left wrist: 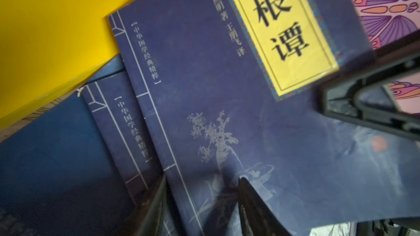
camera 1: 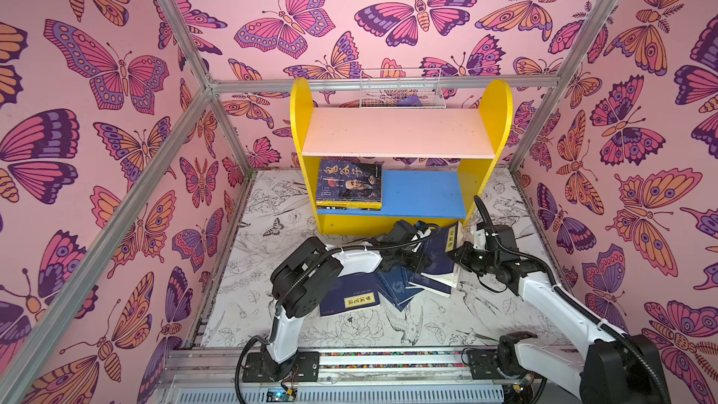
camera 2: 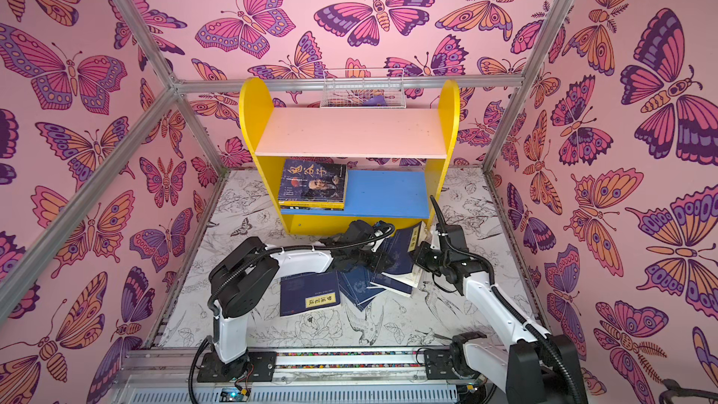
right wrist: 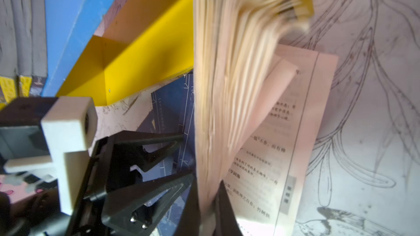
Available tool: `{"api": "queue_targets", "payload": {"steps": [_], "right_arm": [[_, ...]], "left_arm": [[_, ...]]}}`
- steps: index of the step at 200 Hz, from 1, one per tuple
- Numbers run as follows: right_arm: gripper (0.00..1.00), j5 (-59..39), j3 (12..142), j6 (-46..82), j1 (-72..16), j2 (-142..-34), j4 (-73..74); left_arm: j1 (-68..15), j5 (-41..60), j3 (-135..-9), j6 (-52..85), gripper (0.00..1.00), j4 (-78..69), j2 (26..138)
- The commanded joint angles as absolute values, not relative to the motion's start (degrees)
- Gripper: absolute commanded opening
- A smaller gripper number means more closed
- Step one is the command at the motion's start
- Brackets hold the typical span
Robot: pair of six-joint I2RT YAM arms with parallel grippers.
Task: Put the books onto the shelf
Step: 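Grasp and lift the dark blue book upright with both grippers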
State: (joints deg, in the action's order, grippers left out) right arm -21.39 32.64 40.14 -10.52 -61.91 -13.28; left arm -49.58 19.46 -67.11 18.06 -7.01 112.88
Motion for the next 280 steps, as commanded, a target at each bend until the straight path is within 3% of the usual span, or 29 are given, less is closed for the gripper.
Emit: {"api": "queue_targets", "payload": {"steps": [1,18,93,138,195,224,245,259,271,280], "right_arm": [[0.0,-24.29,32.71,36.96,-10.63,-58.86,-14.77],[0.0,-29.94,31.93,34.54,-10.83,-55.95,-14.41],[0.0,-47.16,35.06,27.47,-18.65,-46.01,-16.05],[0.0,-57.78,40.42,30.38,-20.39,-52.56,-6.92],[0.0,-61.78,49.24,23.0,-28.46,-61.52,-12.06],[0.0,-60.76,49.63,22.3,-29.0,-64.38,-11.66],[0.0,-58.36,50.41,21.09,-28.98,-65.7,-12.97],[0.0,-55.6,51.14,20.52,-28.88,-66.34,-14.28],[0.09,-51.69,51.33,21.18,-28.5,-66.48,-14.69],[0.24,-49.19,51.18,22.42,-27.73,-66.4,-14.69]], "left_arm": [[-47.23,23.81,-60.8,22.41,0.58,-3.79,109.49],[-43.49,26.63,-56.28,27.58,0.67,-8.44,103.55],[-32.78,34.57,-41.52,35.14,0.84,-6.71,72.46],[-31.46,31.34,-41.83,29.98,0.84,5.15,64.2],[-31.33,33.4,-39.34,34.78,0.82,-3.62,60.78],[-31.38,37.76,-38.34,35.38,0.7,-9.0,58.39],[-31.33,39.6,-37.97,35.47,0.51,-10.26,56.82],[-31.37,39.92,-37.68,35.74,0.3,-10.61,56.13],[-31.41,39.16,-37.53,36.06,0.18,-10.88,55.75],[-31.45,38.16,-37.42,36.43,0.13,-11.07,55.32]]}}
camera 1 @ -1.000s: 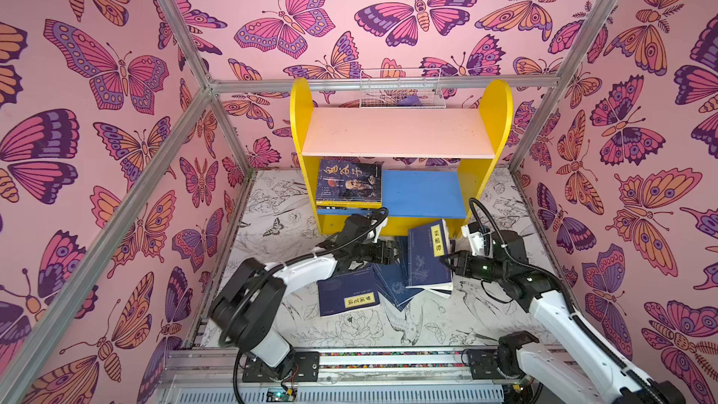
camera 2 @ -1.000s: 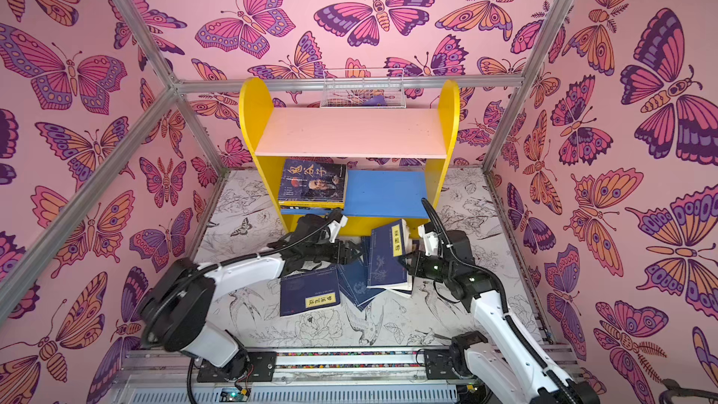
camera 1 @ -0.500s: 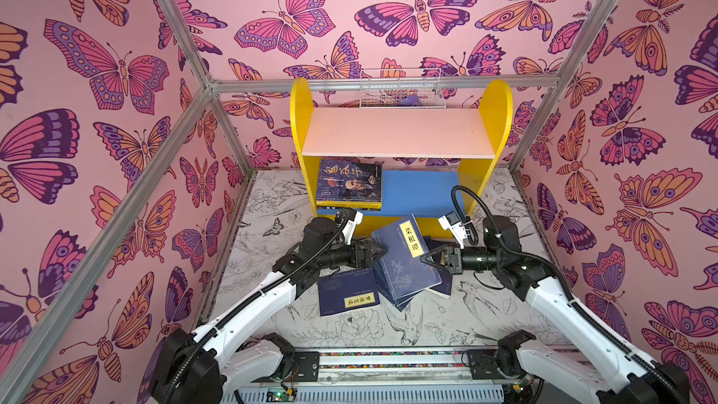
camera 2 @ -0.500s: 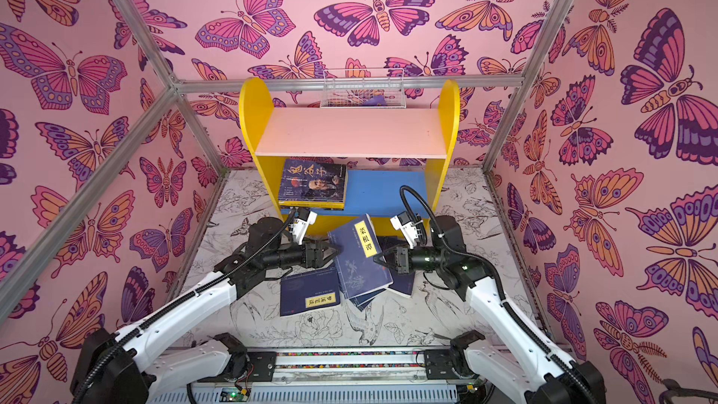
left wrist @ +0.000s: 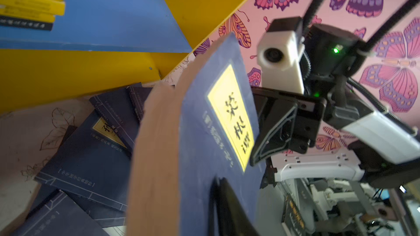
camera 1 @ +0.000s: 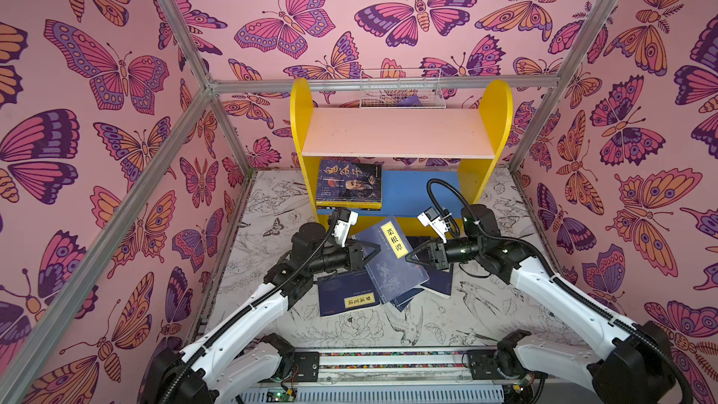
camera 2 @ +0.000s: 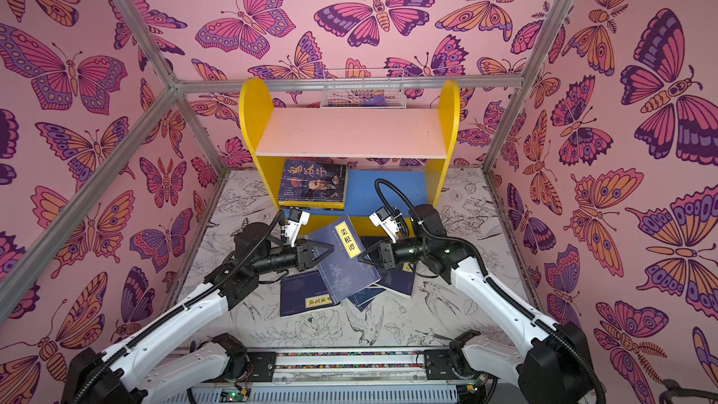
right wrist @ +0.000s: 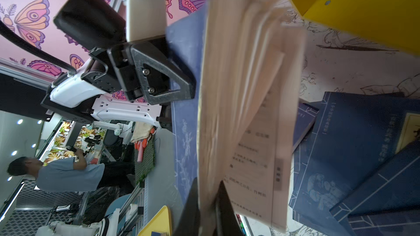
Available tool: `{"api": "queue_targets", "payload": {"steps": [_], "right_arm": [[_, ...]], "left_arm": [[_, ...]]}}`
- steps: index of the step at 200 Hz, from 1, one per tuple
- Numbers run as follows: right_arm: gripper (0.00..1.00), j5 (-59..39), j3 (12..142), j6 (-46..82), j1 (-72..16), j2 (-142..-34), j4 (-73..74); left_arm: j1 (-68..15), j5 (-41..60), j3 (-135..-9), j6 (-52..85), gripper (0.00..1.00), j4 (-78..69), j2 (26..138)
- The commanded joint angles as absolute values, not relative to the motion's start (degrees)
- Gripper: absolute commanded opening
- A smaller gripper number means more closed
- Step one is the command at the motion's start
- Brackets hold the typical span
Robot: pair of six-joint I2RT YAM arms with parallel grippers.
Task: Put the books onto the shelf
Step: 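Grasp and lift the dark blue book upright with both grippers, then carry the upright dark blue book toward the shelf with both grippers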
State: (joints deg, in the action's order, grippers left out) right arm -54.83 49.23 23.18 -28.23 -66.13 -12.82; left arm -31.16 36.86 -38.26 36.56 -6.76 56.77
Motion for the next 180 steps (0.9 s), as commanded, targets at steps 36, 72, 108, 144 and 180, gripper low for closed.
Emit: {"api": "queue_targets", "payload": {"steps": [36,72,108,144,180], "right_arm": [[0.75,-43.34,47.49,26.99,-23.22,-62.8,-12.11],[0.8,-51.67,42.67,31.66,-21.28,-57.28,-3.74],[0.8,-61.27,43.44,34.55,-24.32,-54.38,0.69],[0.8,-57.24,46.12,42.3,-28.57,-55.24,11.69],[0.77,-51.41,48.26,48.21,-33.19,-62.04,23.72]], "left_arm": [[-31.33,30.72,-36.11,39.41,0.08,-14.53,50.99],[-31.29,29.16,-35.09,42.28,0.0,-21.75,44.95],[-31.2,18.54,-36.11,41.71,0.0,-25.5,39.37],[-31.17,6.6,-33.03,45.27,0.0,-42.12,39.92],[-31.2,6.8,-34.04,51.89,0.0,-54.63,46.38]]}}
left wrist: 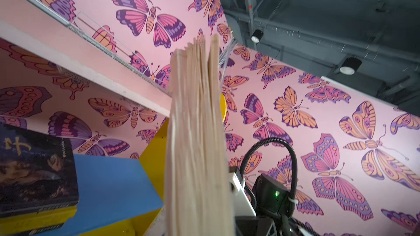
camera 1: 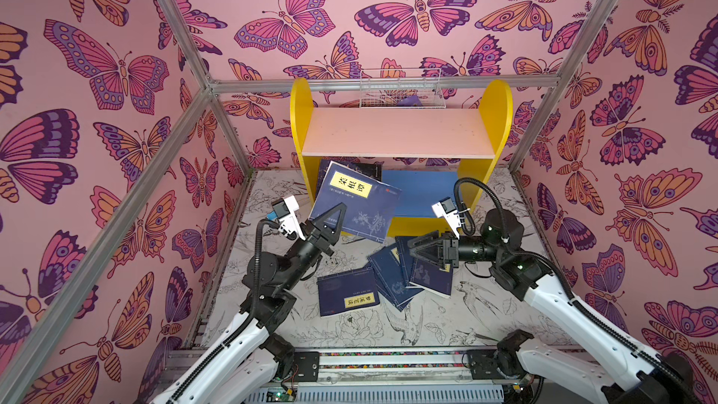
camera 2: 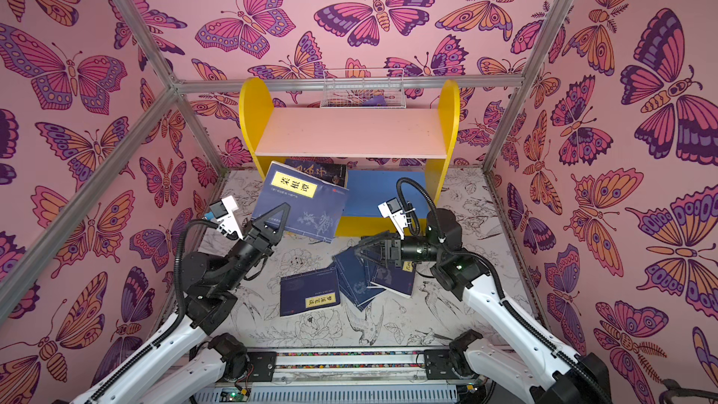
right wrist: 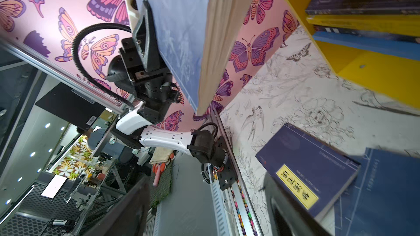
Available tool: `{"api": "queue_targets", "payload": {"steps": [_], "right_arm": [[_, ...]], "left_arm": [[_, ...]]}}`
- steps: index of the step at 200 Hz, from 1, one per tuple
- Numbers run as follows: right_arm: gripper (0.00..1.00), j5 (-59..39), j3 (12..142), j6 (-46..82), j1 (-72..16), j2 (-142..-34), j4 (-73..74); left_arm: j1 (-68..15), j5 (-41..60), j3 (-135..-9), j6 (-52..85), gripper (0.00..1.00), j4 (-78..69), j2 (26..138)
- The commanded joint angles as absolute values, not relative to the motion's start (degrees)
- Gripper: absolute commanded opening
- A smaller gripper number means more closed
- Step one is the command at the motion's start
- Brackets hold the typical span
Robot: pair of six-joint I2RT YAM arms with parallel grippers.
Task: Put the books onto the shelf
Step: 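Carry the upright dark blue book toward the shelf with both grippers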
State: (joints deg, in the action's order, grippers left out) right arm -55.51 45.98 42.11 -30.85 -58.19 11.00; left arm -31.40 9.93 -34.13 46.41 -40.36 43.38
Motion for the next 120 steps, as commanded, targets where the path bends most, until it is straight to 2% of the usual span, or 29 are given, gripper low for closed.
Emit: {"api": "queue_targets", "payload": {"steps": [1,26,54,97,120], "right_arm": [[0.77,-51.32,48.25,48.54,-33.34,-62.26,24.38],[0.74,-48.57,48.77,55.71,-34.55,-66.93,38.25],[0.69,-46.66,49.67,59.91,-34.7,-70.41,44.35],[0.47,-44.74,50.3,66.7,-34.72,-74.44,54.01],[0.4,-44.52,51.0,71.29,-35.19,-76.81,60.42]], "left_arm": [[-31.2,6.78,-34.02,52.09,0.0,-54.91,46.52],[-31.23,5.98,-33.01,55.06,0.0,-60.01,48.81],[-31.37,5.95,-32.17,56.73,0.0,-61.76,49.57],[-31.9,4.98,-30.91,57.26,0.0,-62.2,49.48],[-32.34,4.06,-29.98,57.21,0.0,-62.71,49.64]]}}
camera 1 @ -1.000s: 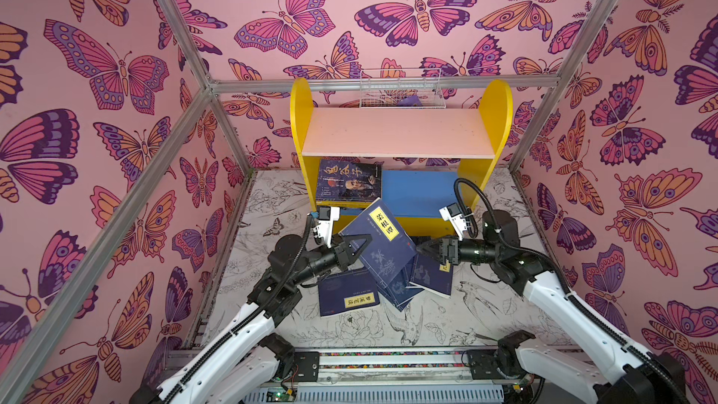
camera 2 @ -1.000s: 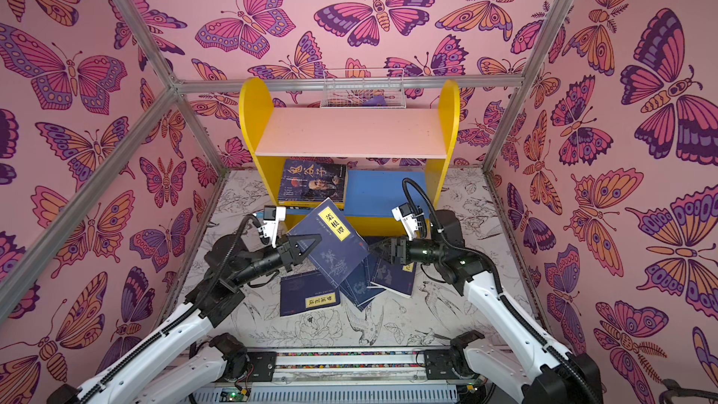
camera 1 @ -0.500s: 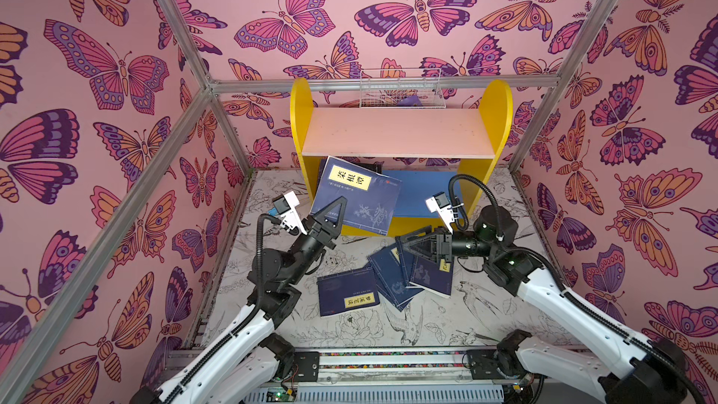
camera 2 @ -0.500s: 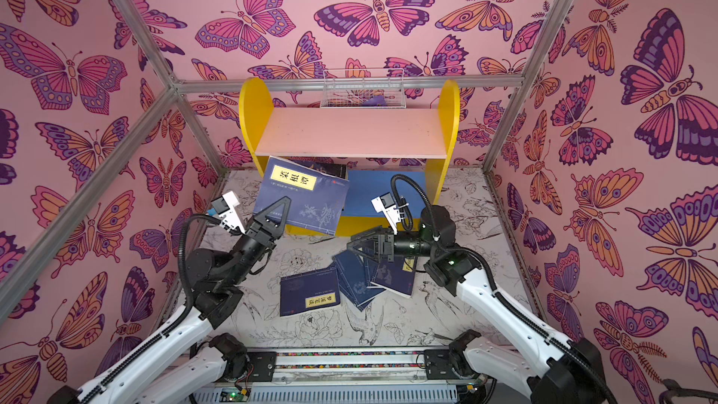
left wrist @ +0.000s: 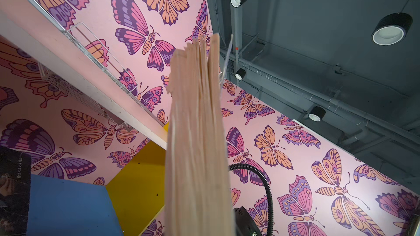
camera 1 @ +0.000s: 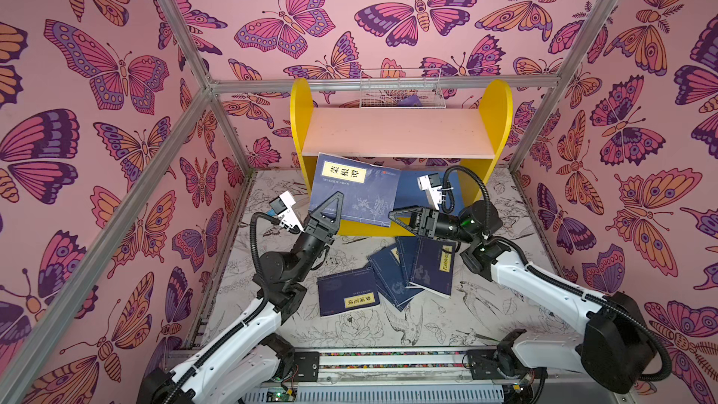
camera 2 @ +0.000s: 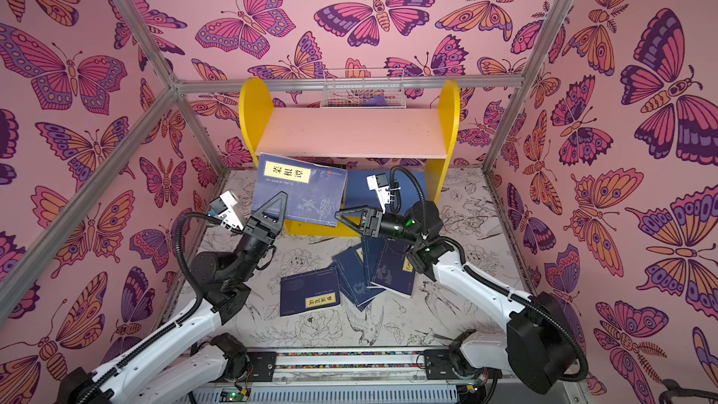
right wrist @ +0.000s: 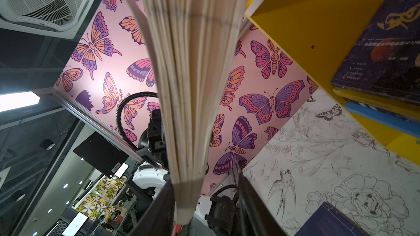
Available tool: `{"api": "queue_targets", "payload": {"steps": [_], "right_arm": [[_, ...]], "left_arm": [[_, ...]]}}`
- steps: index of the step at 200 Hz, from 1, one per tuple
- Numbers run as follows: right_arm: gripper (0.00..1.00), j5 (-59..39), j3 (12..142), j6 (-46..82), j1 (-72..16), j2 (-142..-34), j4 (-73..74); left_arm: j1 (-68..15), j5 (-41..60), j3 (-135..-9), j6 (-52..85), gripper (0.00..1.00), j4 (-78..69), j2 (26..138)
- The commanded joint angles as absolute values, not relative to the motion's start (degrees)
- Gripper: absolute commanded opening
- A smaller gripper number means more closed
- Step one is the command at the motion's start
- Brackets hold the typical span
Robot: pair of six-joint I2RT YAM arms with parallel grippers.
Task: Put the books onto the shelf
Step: 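Carry the upright dark blue book toward the shelf with both grippers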
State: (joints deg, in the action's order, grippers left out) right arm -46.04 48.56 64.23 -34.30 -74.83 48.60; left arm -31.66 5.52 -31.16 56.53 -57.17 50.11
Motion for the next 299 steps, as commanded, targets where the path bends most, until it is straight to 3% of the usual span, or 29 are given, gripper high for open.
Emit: {"api": "queue_targets", "payload": {"steps": [1,33,62,71,90,109,117,132,151,163,213,299], "right_arm": [[0.4,-44.49,51.03,71.42,-35.21,-76.9,60.58],[0.29,-44.65,52.03,71.58,-37.04,-78.35,61.3],[0.03,-43.55,51.65,70.48,-37.31,-77.88,60.87],[0.0,-42.4,50.96,69.41,-37.34,-77.1,59.18],[0.0,-41.1,49.59,64.48,-37.07,-74.93,52.27],[0.0,-41.26,49.11,58.67,-36.57,-72.74,42.47],[0.0,-41.13,48.83,56.54,-36.14,-71.98,39.08],[0.0,-40.7,48.81,53.66,-35.16,-71.54,33.29],[0.0,-39.9,49.8,51.33,-34.03,-72.73,28.22],[0.0,-39.52,51.12,49.94,-33.7,-74.63,26.45],[0.0,-39.94,59.13,48.4,-32.96,-85.04,27.68],[0.0,-43.2,77.25,53.07,-29.56,-102.05,27.22]], "left_arm": [[-32.38,4.01,-29.93,57.17,0.0,-62.73,49.65],[-32.91,3.61,-29.27,56.87,0.0,-63.45,50.23],[-33.04,3.83,-29.07,55.62,0.0,-61.93,49.95],[-33.05,4.04,-29.44,54.99,0.0,-58.19,49.16],[-33.04,2.17,-29.61,54.27,0.21,-47.89,46.52],[-33.05,-3.73,-27.77,54.65,0.55,-37.34,41.41],[-33.05,-7.19,-27.27,54.73,0.62,-30.94,38.55],[-33.12,-16.19,-27.54,57.0,0.63,-15.49,32.84],[-33.03,-31.31,-31.93,70.82,0.6,20.49,27.8],[-32.9,-35.84,-32.66,76.01,0.6,32.45,26.23],[-32.94,-36.73,-28.41,81.53,0.61,39.46,19.83],[-32.96,-36.13,-27.91,80.69,0.61,40.43,20.65]]}}
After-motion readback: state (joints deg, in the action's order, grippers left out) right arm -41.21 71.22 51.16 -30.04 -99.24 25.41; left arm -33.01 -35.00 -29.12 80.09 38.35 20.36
